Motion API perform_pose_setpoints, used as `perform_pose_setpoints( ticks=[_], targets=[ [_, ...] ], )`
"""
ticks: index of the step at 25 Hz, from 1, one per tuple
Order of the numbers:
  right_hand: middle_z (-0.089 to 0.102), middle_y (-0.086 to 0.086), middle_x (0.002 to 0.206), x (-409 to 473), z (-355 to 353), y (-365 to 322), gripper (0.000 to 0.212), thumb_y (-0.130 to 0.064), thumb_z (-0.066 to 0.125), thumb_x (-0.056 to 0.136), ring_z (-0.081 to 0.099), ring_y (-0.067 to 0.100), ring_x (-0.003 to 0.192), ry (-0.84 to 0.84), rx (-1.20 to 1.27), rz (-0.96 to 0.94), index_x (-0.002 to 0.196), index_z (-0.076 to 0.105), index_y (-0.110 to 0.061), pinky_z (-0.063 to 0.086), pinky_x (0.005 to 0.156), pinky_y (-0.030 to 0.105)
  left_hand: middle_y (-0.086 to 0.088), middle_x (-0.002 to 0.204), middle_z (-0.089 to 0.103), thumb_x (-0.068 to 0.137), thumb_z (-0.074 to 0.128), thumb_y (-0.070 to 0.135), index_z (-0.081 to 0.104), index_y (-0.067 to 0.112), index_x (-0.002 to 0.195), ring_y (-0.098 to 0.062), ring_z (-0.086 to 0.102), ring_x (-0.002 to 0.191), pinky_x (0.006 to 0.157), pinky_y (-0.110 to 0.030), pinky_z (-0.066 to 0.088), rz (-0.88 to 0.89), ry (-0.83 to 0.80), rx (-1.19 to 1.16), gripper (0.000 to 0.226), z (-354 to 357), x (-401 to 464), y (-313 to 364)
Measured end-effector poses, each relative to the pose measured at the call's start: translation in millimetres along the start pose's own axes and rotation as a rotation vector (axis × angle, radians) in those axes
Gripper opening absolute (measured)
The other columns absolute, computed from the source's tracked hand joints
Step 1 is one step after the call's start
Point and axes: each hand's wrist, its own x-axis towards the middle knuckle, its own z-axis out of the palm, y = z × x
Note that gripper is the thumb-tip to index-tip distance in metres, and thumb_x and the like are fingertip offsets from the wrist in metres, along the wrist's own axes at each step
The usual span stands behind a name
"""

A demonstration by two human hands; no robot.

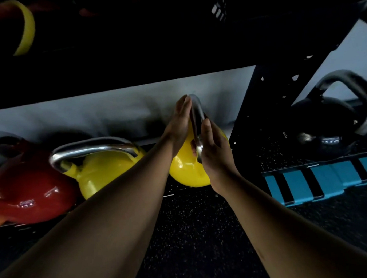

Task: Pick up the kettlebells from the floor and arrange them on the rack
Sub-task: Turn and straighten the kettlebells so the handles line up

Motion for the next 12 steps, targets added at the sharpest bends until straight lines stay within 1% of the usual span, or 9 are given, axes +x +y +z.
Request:
perform_pose_setpoints(
  ticks=[2, 3, 4, 5, 6, 7, 9, 10, 12],
  targets=[
    [0.062, -0.001, 0.083, 0.0, 1.7, 0.4, 0.049, -0.046, 0.031, 0.102, 0.053, 0.000, 0.057, 0.000, -0.021, -0.003, 0.135, 0.051, -0.016, 0.041, 0.048, 0.014, -0.010, 0.157, 0.033, 0.106, 0.029, 0.029, 0.028, 0.013, 0.150, -0.025, 0.033, 0.144, 0.120, -0.044, 0.024, 0.013, -0.010, 0.015, 0.047, -0.1, -0.4, -3.2],
    [0.067, -0.001, 0.091, -0.6, 3.7, 1.6, 0.047, -0.048, 0.030, 0.102, 0.058, 0.002, 0.066, 0.003, -0.035, 0.001, 0.138, 0.049, -0.025, 0.048, 0.055, 0.019, -0.010, 0.158, 0.033, 0.107, 0.028, 0.030, 0.028, 0.014, 0.151, -0.024, 0.033, 0.144, 0.120, -0.044, 0.024, 0.021, -0.014, 0.033, 0.047, -1.2, 0.1, -4.4],
    [0.069, -0.003, 0.107, -1.0, 5.8, 3.5, 0.046, -0.050, 0.029, 0.101, 0.063, 0.004, 0.081, 0.009, -0.047, 0.008, 0.140, 0.047, -0.032, 0.054, 0.069, 0.026, -0.010, 0.158, 0.033, 0.107, 0.027, 0.031, 0.028, 0.014, 0.151, -0.024, 0.033, 0.145, 0.120, -0.044, 0.024, 0.029, -0.018, 0.048, 0.047, -2.9, 0.2, -5.1],
    [0.066, -0.006, 0.123, -1.2, 6.8, 4.8, 0.046, -0.051, 0.028, 0.101, 0.064, 0.006, 0.098, 0.013, -0.055, 0.014, 0.142, 0.044, -0.037, 0.056, 0.084, 0.035, -0.009, 0.158, 0.032, 0.107, 0.026, 0.032, 0.028, 0.015, 0.151, -0.023, 0.032, 0.145, 0.120, -0.043, 0.024, 0.043, -0.018, 0.069, 0.047, -4.2, 0.1, -5.5],
    [0.062, -0.008, 0.132, -1.3, 6.9, 5.2, 0.046, -0.052, 0.027, 0.101, 0.061, 0.008, 0.110, 0.015, -0.064, 0.014, 0.143, 0.042, -0.040, 0.054, 0.094, 0.041, -0.008, 0.158, 0.032, 0.107, 0.026, 0.033, 0.028, 0.016, 0.150, -0.021, 0.031, 0.145, 0.121, -0.040, 0.024, 0.059, -0.019, 0.101, 0.047, -5.3, 0.3, -5.7],
    [0.062, -0.010, 0.130, -1.5, 6.2, 4.7, 0.046, -0.052, 0.027, 0.101, 0.061, 0.007, 0.110, 0.014, -0.074, 0.004, 0.143, 0.041, -0.040, 0.053, 0.094, 0.043, -0.007, 0.157, 0.033, 0.106, 0.026, 0.035, 0.029, 0.017, 0.150, -0.021, 0.032, 0.145, 0.120, -0.038, 0.024, 0.068, -0.025, 0.137, 0.047, -6.1, 1.5, -6.1],
    [0.070, -0.012, 0.101, -1.8, 3.8, 3.4, 0.045, -0.053, 0.028, 0.100, 0.064, 0.003, 0.083, 0.001, -0.100, -0.037, 0.141, 0.043, -0.040, 0.055, 0.073, 0.037, -0.007, 0.155, 0.038, 0.105, 0.027, 0.041, 0.032, 0.021, 0.148, -0.022, 0.037, 0.142, 0.119, -0.038, 0.027, 0.042, -0.033, 0.168, 0.048, -8.0, 4.1, -6.7],
    [0.069, -0.009, 0.088, -1.4, 2.1, 3.6, 0.045, -0.053, 0.028, 0.100, 0.061, 0.005, 0.070, 0.000, -0.118, -0.053, 0.140, 0.044, -0.040, 0.051, 0.063, 0.036, -0.009, 0.154, 0.040, 0.104, 0.028, 0.043, 0.033, 0.022, 0.147, -0.024, 0.039, 0.141, 0.118, -0.042, 0.028, 0.029, -0.035, 0.162, 0.048, -8.6, 4.9, -8.0],
    [0.066, -0.005, 0.079, 0.8, -0.3, 4.7, 0.046, -0.052, 0.029, 0.100, 0.058, 0.008, 0.063, 0.002, -0.138, -0.066, 0.140, 0.046, -0.036, 0.046, 0.057, 0.037, -0.011, 0.153, 0.041, 0.103, 0.029, 0.046, 0.034, 0.024, 0.146, -0.025, 0.041, 0.139, 0.116, -0.046, 0.031, 0.041, -0.030, 0.162, 0.048, -8.9, 6.2, -9.8]
  ],
)
